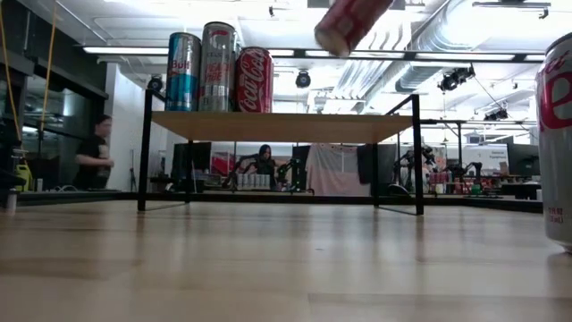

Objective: Place canned beverage on shelf
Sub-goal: Put the right red-white soda can aligned with the other red-white soda can on the shelf

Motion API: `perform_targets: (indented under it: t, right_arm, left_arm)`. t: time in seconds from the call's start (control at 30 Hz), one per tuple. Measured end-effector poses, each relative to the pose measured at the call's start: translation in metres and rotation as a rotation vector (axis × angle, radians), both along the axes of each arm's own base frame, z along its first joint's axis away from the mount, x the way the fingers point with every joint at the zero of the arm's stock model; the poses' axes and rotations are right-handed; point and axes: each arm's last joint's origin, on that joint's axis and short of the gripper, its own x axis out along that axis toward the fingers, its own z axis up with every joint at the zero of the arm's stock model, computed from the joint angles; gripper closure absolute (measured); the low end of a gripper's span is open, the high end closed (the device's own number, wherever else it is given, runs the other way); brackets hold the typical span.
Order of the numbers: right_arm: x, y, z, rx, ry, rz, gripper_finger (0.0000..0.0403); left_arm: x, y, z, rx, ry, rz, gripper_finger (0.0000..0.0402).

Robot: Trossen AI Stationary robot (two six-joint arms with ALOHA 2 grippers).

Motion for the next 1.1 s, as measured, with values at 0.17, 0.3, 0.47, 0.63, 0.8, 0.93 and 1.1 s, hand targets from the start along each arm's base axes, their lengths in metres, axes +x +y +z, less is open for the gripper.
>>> perform_targets:
  t: [0.17,0.3,0.47,0.63,0.8,0.93,1.1]
  right_arm:
    - [0.025,-0.027,-0.022,-0.025,0.087,0.022,0.0118]
    - [0.033,-0.035,-0.030,-0.015,0.115,0.091,0.0118]
    - [0.029,-0.033,-0.027,-0.019,0.102,0.136,0.0118]
    - [0.018,-0.027,-0.016,-0.030,0.068,0.174,0.0119]
    - [0.019,-0.009,-0.016,0.024,0.050,0.277,0.0119]
    - [0.026,0.011,-0.016,0.022,0.016,0.352,0.0119]
    - [0.033,0.033,-0.016,-0.014,-0.035,0.413,0.0119]
  left_arm:
    - [0.000,0.000,0.001,-0.081,-0.033,-0.021,0.0096]
    - [0.014,0.000,-0.001,-0.143,0.014,-0.099,0.0096]
    - [0.048,-0.008,0.001,-0.078,0.221,-0.169,0.0096]
    - [0.086,-0.032,0.004,0.096,0.412,-0.302,0.0096]
    - [0.116,-0.059,-0.005,0.175,0.532,-0.339,0.0096]
    - [0.137,-0.073,-0.016,0.146,0.552,-0.291,0.0096]
    - [0.167,-0.089,-0.036,0.121,0.578,-0.323,0.0096]
